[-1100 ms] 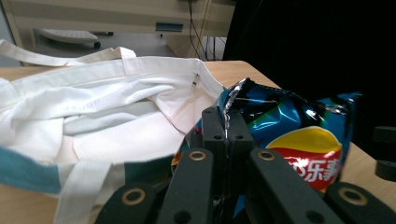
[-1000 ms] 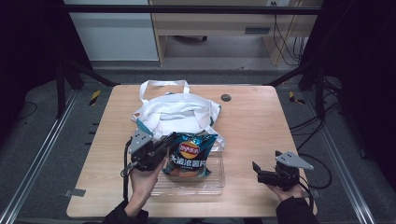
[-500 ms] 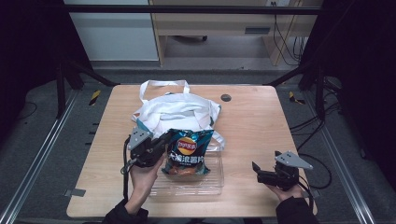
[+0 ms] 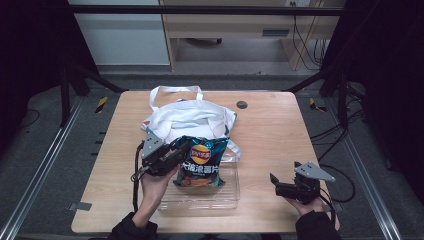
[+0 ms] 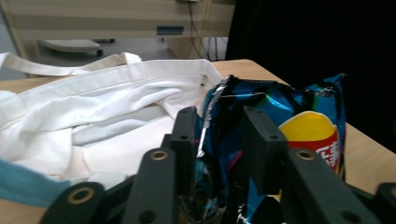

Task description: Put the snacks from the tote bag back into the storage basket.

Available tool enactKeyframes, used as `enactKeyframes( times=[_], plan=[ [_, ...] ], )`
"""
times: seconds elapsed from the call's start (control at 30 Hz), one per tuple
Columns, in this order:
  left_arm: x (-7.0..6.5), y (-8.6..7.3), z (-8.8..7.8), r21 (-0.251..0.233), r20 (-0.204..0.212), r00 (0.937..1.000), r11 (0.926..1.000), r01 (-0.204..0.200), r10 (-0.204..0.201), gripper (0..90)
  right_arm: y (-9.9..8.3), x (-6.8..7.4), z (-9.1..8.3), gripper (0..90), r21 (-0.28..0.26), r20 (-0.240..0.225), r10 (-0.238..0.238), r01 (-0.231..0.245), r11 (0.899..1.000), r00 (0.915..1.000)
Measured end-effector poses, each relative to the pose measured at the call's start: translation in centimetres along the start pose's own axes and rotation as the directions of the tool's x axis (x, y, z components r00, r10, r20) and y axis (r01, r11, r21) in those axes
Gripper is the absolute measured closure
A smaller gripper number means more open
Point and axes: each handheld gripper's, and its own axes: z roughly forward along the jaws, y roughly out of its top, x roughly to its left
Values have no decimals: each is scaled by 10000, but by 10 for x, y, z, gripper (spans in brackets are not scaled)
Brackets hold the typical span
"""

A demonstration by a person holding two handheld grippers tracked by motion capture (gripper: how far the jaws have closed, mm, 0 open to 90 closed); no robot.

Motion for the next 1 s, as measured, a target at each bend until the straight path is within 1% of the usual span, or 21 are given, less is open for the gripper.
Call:
enactKeyframes(
  times=[0.03, 0.07, 0.1, 0.13, 0.23, 0.3, 0.43, 0.5, 0.53, 0.6, 0.63, 0.7, 0.77, 0.93, 1.0],
  plan=[
    [-1, 0, -1, 44, -9, 10000, 10000, -75, 75, 615, 0, 0, 0, 53, -10, -10, -9, 9, 10000, 10000],
    [-1, 1, -1, 74, 80, 9999, 9999, -115, 115, 558, 0, 0, -1, 53, -23, 6, 5, -5, 10000, 10000],
    [-2, 1, -2, 118, 181, 9997, 9998, -143, 141, 541, 0, 0, -1, 53, -21, 7, 17, -17, 10000, 10000],
    [-2, 2, -2, 163, 185, 9997, 9997, -180, 177, 541, 0, 0, -1, 53, -21, 7, 17, -17, 10000, 10000],
    [-3, 2, -6, 267, 270, 9992, 9992, -288, 281, 484, 1, -1, -1, 52, -77, 0, 36, -36, 10000, 10000],
    [-2, 1, -10, 258, 385, 9988, 9992, -315, 305, 474, 1, -1, -2, 51, -105, 3, 24, -24, 9999, 10000],
    [0, 1, -20, 276, 424, 9979, 9983, -510, 498, 440, 1, -1, -3, 50, -139, 17, 69, -69, 9999, 10000],
    [3, 1, -24, 358, 571, 9964, 9973, -643, 622, 422, 1, -1, -3, 48, -174, 30, 76, -76, 9998, 10000],
    [4, 0, -26, 350, 528, 9963, 9969, -702, 683, 418, 1, -1, -3, 47, -193, 45, 87, -86, 9998, 10000],
    [6, -3, -29, 450, 591, 9958, 9964, -722, 695, 400, 1, -2, -4, 47, -189, 75, 145, -143, 9997, 9999],
    [7, -4, -31, 508, 599, 9952, 9954, -807, 776, 400, 1, -2, -4, 47, -189, 75, 145, -143, 9997, 9999],
    [10, -7, -36, 571, 476, 9941, 9934, -997, 970, 389, 1, -3, -4, 47, -203, 87, 162, -160, 9997, 9998],
    [15, -11, -41, 598, 384, 9940, 9927, -1049, 1027, 381, 1, -3, -4, 47, -210, 97, 192, -190, 9996, 9998],
    [34, -21, -52, 592, 69, 9963, 9945, -863, 861, 379, 0, -4, -4, 46, -135, 116, 248, -246, 9996, 9996],
    [42, -26, -54, 596, -133, 9968, 9952, -780, 789, 378, 0, -4, -4, 46, -135, 162, 168, -165, 9998, 9997]
  ],
)
